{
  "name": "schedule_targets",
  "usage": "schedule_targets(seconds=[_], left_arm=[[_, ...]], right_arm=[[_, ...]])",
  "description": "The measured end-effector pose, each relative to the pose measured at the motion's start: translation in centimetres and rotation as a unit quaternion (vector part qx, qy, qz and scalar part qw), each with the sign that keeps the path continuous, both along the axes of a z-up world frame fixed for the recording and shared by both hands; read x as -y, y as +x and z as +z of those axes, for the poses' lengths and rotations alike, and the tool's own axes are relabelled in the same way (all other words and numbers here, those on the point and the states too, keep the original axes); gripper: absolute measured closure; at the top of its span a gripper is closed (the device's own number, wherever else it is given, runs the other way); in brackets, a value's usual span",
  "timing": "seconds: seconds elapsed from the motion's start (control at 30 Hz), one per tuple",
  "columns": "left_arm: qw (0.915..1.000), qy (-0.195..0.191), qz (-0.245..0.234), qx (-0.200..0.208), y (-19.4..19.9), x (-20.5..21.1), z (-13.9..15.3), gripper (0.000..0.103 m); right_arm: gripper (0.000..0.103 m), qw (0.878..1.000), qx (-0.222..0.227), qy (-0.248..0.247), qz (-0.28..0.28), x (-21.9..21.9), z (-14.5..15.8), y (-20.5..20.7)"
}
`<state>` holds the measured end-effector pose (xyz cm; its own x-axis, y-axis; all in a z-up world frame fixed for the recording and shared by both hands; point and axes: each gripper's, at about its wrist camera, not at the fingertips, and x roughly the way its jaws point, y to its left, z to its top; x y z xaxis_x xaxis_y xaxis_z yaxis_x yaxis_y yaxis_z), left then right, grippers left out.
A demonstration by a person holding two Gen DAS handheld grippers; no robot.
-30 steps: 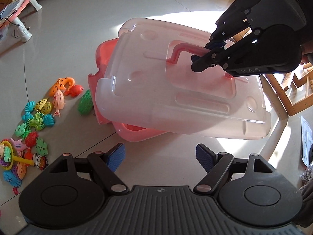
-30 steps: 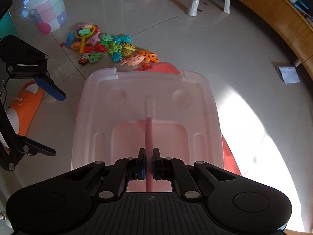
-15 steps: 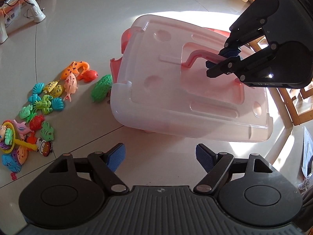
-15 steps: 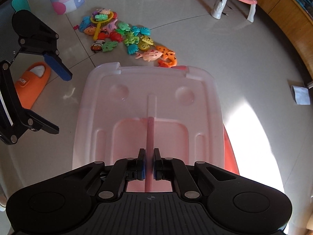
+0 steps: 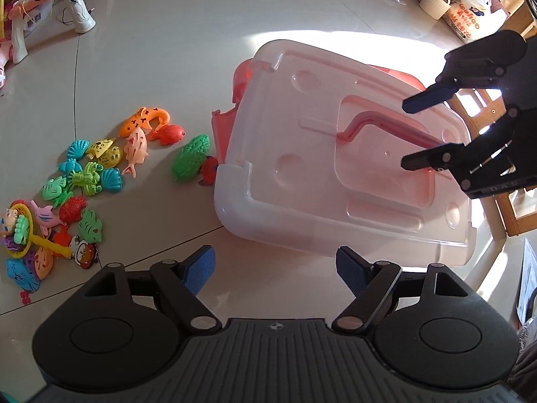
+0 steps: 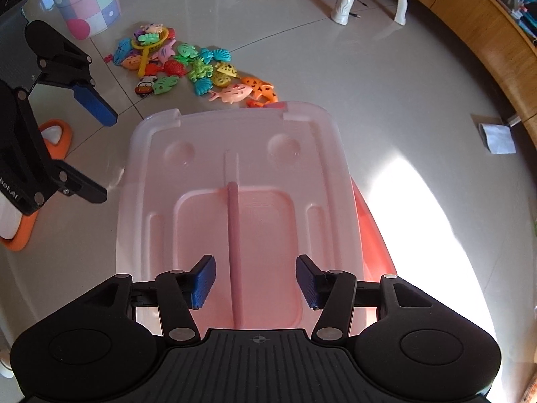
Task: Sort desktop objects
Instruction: 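Carry the lid over the pink bin with the right gripper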
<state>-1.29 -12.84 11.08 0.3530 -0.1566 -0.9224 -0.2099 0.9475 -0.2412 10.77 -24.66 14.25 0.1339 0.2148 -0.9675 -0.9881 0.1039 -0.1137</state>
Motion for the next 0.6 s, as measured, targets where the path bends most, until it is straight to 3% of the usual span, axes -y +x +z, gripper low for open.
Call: schedule_targets(seconds=[0.1,0.23,0.3,0.43,0.53,0.6], left_arm=[[0.9999,-0.008,-0.009,0.007,0.6,0.1,0.2,0.022],[0.9971,-0.008,-0.074,0.016,2.3,1.5,1.1,0.022],[0.9919,0.020,-0.125,0.014,3.4,2.8,1.6,0.022],[0.9730,0.072,-0.219,0.008,5.5,4.6,2.0,0.022],[0.9685,0.077,-0.237,0.005,7.2,4.8,1.9,0.022],[0.9696,0.071,-0.234,0.010,8.4,4.7,1.8,0.022]], right_arm=[[0.059,1.000,-0.007,-0.003,-0.012,1.4,-0.3,-0.2],[0.072,0.999,-0.012,0.014,-0.040,3.2,-0.7,0.0],[0.080,0.998,-0.015,0.025,-0.048,3.8,-0.7,0.1],[0.083,0.998,-0.008,0.036,-0.047,4.5,-0.7,0.1],[0.084,0.998,-0.008,0.037,-0.045,4.6,-0.8,0.0],[0.095,0.998,-0.015,0.039,-0.037,4.7,-0.8,-0.2]])
